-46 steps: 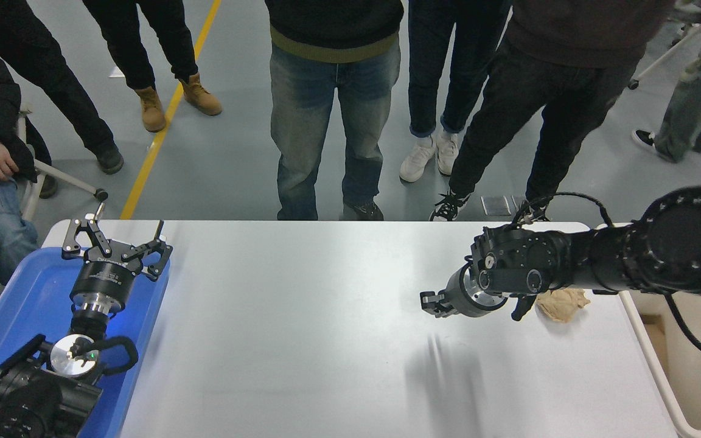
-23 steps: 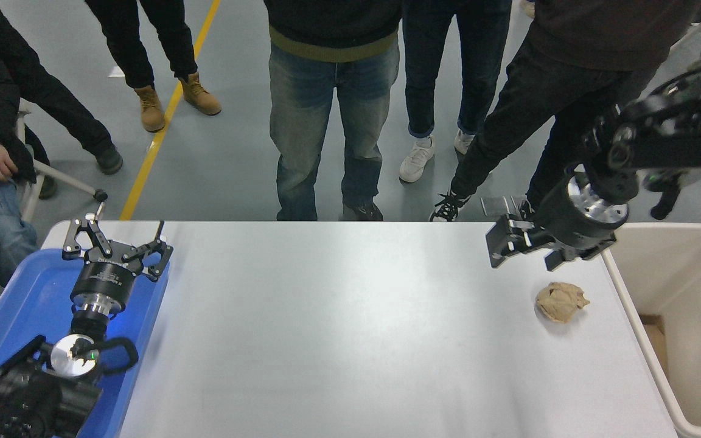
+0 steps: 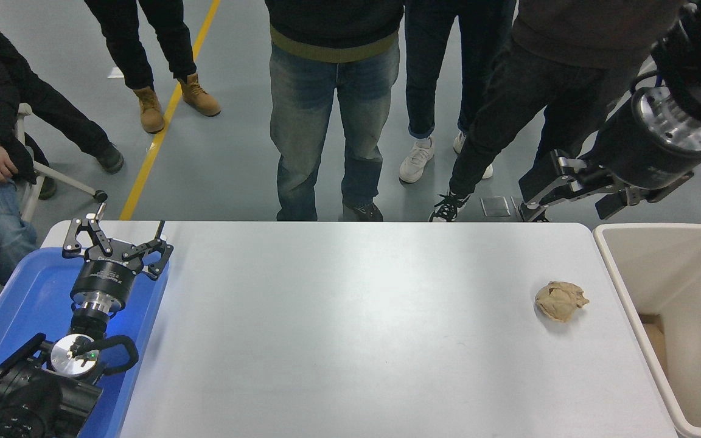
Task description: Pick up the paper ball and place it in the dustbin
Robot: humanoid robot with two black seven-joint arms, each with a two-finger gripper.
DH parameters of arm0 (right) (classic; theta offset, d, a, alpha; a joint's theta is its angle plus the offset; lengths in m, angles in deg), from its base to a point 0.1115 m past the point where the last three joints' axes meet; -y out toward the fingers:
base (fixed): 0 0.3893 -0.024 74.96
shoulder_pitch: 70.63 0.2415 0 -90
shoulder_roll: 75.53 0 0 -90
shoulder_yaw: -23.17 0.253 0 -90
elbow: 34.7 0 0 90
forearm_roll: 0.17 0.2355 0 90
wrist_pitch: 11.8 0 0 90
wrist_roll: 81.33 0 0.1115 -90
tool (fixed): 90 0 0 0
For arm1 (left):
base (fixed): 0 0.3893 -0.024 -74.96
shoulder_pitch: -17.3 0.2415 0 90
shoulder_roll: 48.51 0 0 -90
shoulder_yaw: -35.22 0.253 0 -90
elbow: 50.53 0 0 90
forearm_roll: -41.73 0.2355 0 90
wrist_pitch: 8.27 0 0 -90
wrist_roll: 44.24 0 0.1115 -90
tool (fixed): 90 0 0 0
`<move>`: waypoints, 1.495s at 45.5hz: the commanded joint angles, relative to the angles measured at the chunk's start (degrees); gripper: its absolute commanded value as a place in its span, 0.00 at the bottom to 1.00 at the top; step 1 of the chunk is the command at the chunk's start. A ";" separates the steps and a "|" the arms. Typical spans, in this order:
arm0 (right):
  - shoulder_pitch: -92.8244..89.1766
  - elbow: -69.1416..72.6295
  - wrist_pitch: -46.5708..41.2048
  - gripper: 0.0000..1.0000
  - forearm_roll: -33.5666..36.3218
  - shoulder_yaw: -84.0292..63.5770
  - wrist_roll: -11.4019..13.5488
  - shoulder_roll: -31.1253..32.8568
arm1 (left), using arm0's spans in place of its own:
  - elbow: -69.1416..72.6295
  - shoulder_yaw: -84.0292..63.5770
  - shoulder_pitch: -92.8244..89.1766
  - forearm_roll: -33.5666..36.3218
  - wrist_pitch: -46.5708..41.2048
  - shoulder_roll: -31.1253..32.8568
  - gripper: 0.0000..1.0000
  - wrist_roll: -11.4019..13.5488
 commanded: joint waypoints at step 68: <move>-82.15 -47.57 41.02 1.00 -23.62 34.07 -0.43 -3.53 | 0.00 0.01 -0.01 0.00 0.00 0.00 0.99 0.00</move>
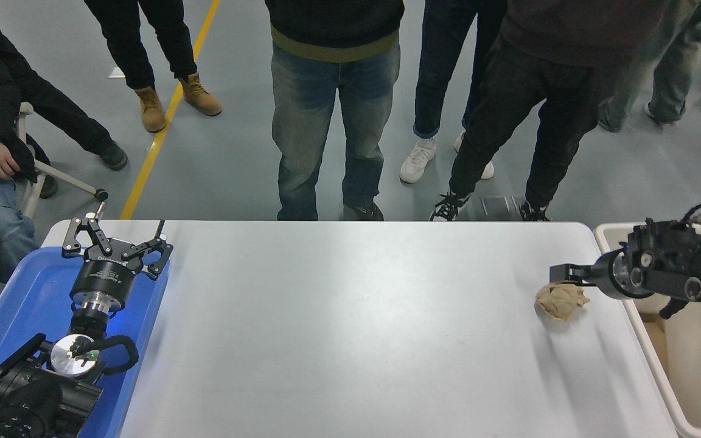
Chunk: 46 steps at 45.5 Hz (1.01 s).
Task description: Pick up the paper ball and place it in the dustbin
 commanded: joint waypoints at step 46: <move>-10.12 -9.10 5.49 0.00 -0.02 6.87 -0.20 -5.58 | 0.00 0.00 0.00 0.00 0.00 0.00 0.99 0.00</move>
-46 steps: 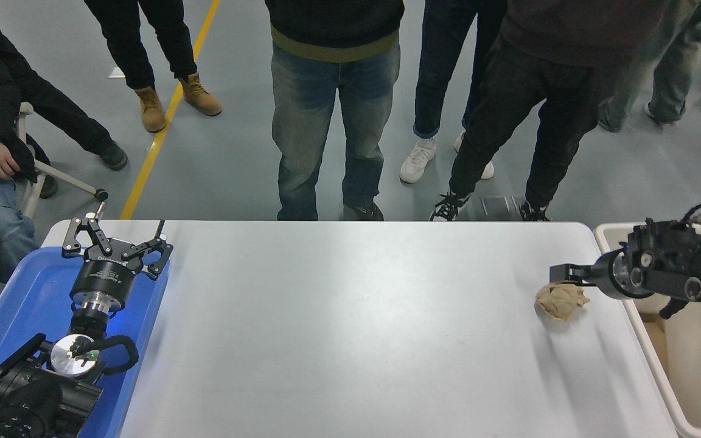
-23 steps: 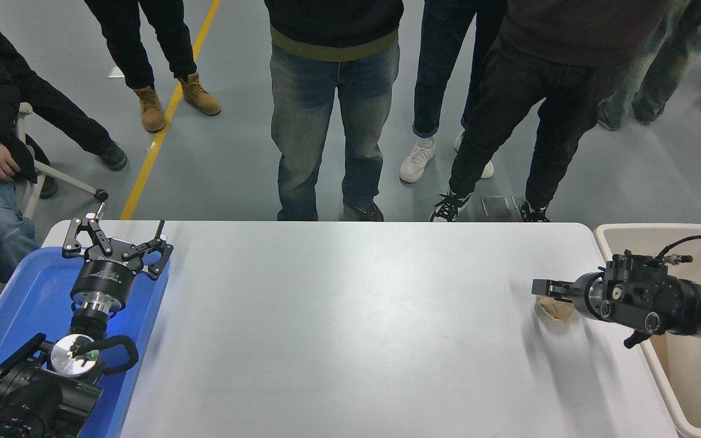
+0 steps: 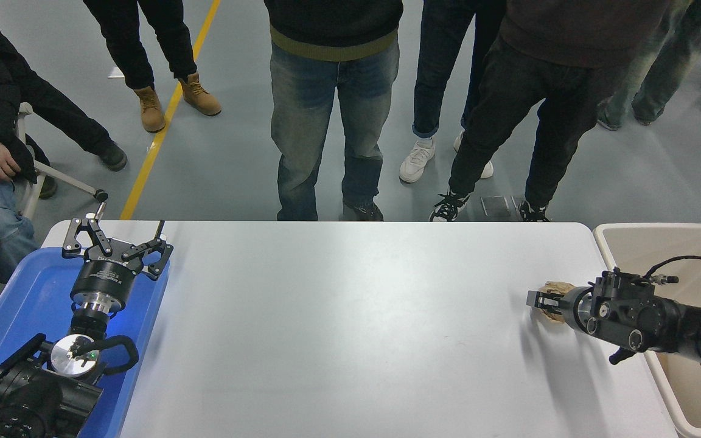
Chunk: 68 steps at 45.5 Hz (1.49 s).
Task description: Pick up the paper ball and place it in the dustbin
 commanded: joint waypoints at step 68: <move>88.57 54.81 -41.20 0.00 1.61 -44.14 -8.83 16.44 | -0.09 0.00 0.09 0.00 0.00 -0.18 0.99 -0.09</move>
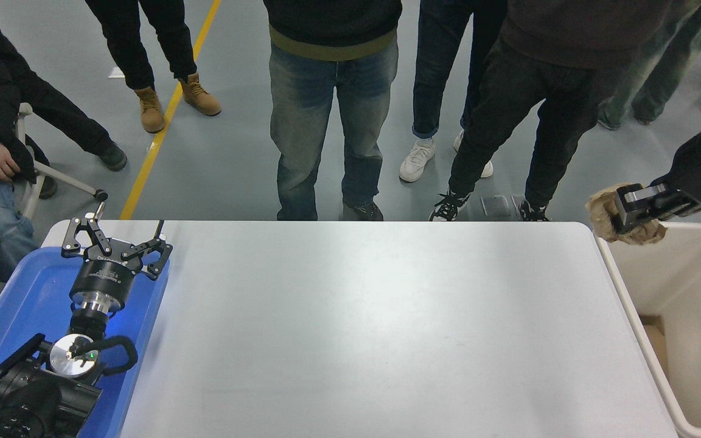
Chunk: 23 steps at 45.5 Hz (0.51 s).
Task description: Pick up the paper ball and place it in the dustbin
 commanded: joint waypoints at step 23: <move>-28.65 -28.52 20.59 0.00 -9.39 -1.82 0.02 13.24 | 0.07 0.00 -0.02 0.00 0.00 0.06 0.99 0.09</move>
